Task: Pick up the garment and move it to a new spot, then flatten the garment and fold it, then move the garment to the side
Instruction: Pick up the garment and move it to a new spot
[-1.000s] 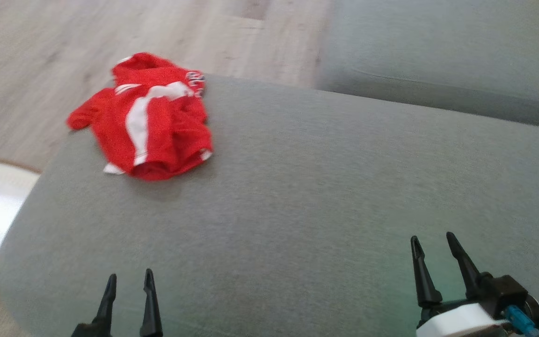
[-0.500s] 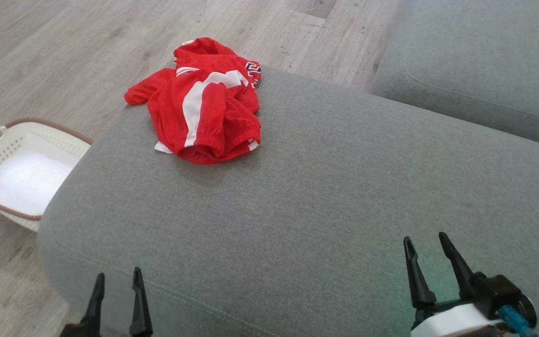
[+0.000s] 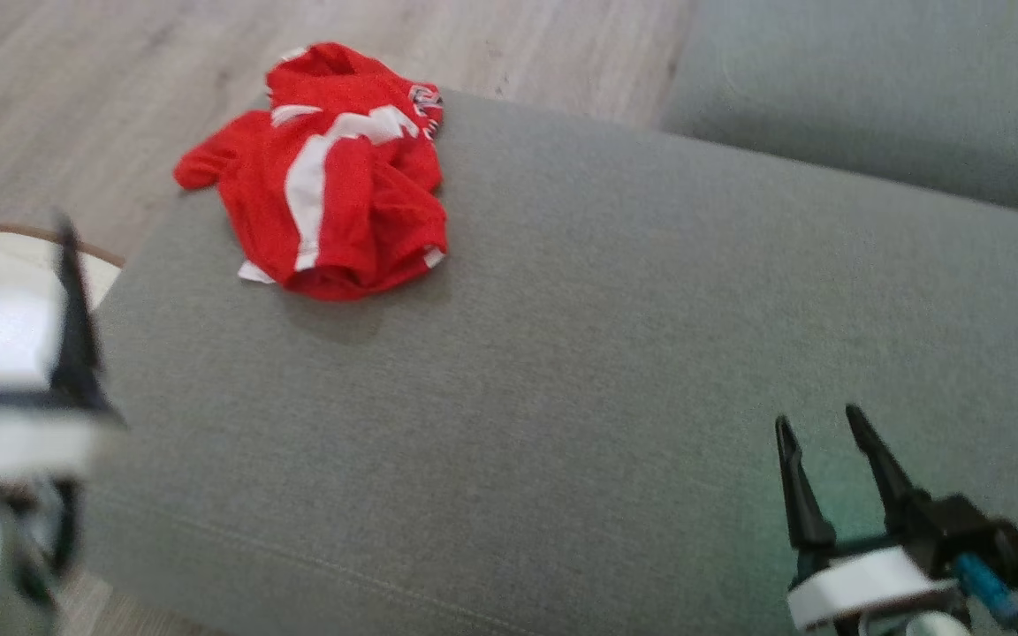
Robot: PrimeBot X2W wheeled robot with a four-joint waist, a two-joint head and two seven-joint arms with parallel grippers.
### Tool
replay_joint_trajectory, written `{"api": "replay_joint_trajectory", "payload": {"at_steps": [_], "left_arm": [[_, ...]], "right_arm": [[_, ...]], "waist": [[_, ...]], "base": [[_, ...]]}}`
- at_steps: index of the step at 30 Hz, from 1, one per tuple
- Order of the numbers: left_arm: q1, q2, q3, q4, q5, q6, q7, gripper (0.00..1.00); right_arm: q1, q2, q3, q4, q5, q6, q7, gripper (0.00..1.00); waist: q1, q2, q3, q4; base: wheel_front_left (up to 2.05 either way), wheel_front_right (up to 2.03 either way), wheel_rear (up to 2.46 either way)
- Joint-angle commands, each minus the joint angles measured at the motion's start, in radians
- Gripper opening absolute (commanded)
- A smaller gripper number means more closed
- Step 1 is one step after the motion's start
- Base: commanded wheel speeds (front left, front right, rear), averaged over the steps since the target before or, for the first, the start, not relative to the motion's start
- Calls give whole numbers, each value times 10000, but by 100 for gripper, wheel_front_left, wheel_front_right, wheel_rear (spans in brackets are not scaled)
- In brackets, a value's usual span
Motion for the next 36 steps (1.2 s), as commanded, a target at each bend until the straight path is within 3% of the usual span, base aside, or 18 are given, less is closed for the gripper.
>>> {"api": "replay_joint_trajectory", "payload": {"at_steps": [1, 9, 13, 20, 29, 35, 36], "left_arm": [[-949, 439, 511, -406, -26, -66, 191, 100], [-4923, 2141, 819, 1519, -658, -974, 2194, 100], [-6221, 2189, 775, 2968, -1279, -1239, 2729, 100], [-6821, 2209, 218, 5286, -1692, -1560, 3373, 100], [-6886, 1884, -367, 6946, -2833, -1729, 5220, 100], [-6727, 2132, -267, 7783, -3087, -1465, 6187, 100], [-6746, 2203, -244, 7929, -3094, -1470, 6164, 94]], "right_arm": [[-667, -96, 188, -416, -110, 77, -111, 100], [-1563, -96, 405, -1067, -760, 77, 313, 100], [-1840, -96, 586, -1351, -1087, 77, 536, 100], [-2064, -96, 881, -1768, -1336, 77, 757, 100], [-2046, -96, 811, -2090, -1485, 77, 825, 100], [-2084, -96, 864, -2107, -1419, 77, 787, 100], [-2094, -96, 872, -2086, -1404, 77, 774, 100]], "waist": [[1, 0, 292, -253], [1, 0, 1548, -1377], [1, 0, 2310, -1985], [1, 0, 3476, -2808], [1, 0, 4401, -3055], [1, 0, 4504, -3103], [1, 0, 4490, -3105]], "base": [[0, 0, 0], [0, 0, 0], [0, 0, 0], [0, 0, 0], [0, 0, 0], [0, 0, 0], [0, 0, 0]]}}
